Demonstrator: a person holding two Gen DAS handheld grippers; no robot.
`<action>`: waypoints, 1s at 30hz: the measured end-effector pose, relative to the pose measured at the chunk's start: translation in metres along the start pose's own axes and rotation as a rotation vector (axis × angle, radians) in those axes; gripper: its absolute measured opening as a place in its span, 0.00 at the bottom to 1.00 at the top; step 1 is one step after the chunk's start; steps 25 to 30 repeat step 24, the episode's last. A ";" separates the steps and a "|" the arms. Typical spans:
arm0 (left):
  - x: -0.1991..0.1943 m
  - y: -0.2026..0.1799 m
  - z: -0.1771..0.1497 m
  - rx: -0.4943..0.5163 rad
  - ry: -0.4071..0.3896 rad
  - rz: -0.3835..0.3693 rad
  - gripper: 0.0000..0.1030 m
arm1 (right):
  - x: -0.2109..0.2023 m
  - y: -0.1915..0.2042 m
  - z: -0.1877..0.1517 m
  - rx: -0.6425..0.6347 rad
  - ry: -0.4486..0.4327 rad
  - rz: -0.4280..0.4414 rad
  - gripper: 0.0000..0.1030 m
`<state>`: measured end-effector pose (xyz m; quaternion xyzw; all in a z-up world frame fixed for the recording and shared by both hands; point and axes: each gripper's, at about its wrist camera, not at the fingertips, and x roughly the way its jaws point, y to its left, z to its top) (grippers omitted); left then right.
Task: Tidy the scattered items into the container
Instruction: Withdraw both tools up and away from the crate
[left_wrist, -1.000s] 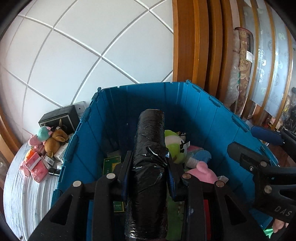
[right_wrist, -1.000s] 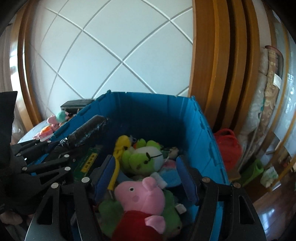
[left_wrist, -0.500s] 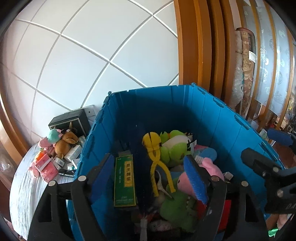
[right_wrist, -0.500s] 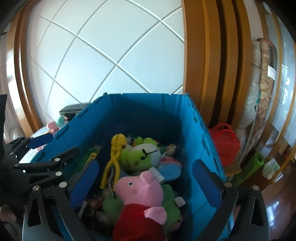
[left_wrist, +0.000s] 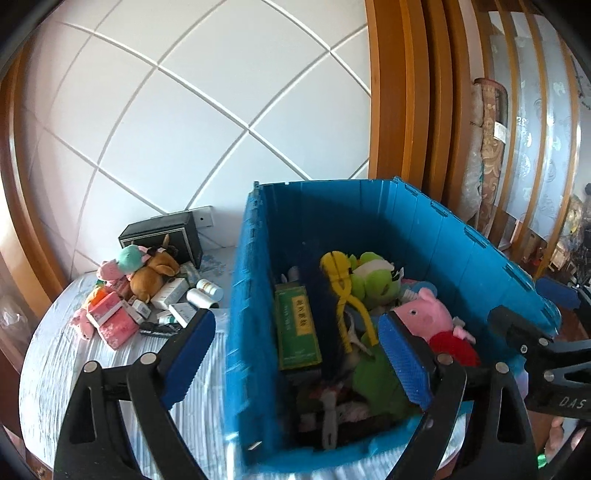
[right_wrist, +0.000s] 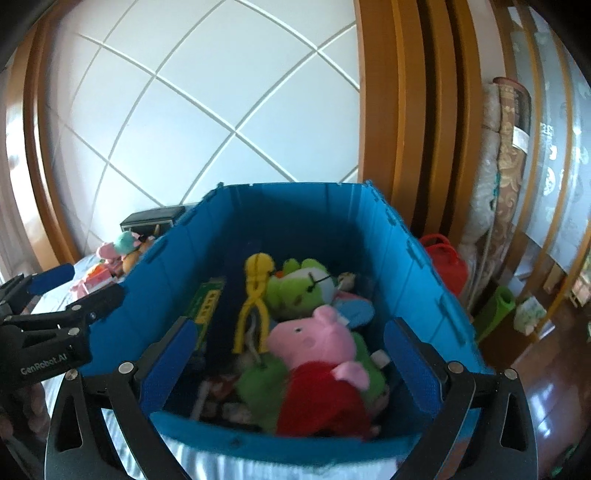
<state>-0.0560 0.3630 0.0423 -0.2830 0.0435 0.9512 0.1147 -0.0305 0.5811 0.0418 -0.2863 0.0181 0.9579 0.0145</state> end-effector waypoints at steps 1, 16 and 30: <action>-0.007 0.007 -0.004 0.001 -0.004 -0.001 0.88 | -0.006 0.009 -0.004 0.003 -0.004 -0.001 1.00; -0.082 0.097 -0.067 -0.018 0.022 -0.043 0.88 | -0.080 0.123 -0.056 0.010 -0.049 -0.032 1.00; -0.104 0.107 -0.079 0.006 -0.010 -0.060 0.88 | -0.101 0.145 -0.068 0.018 -0.059 -0.056 1.00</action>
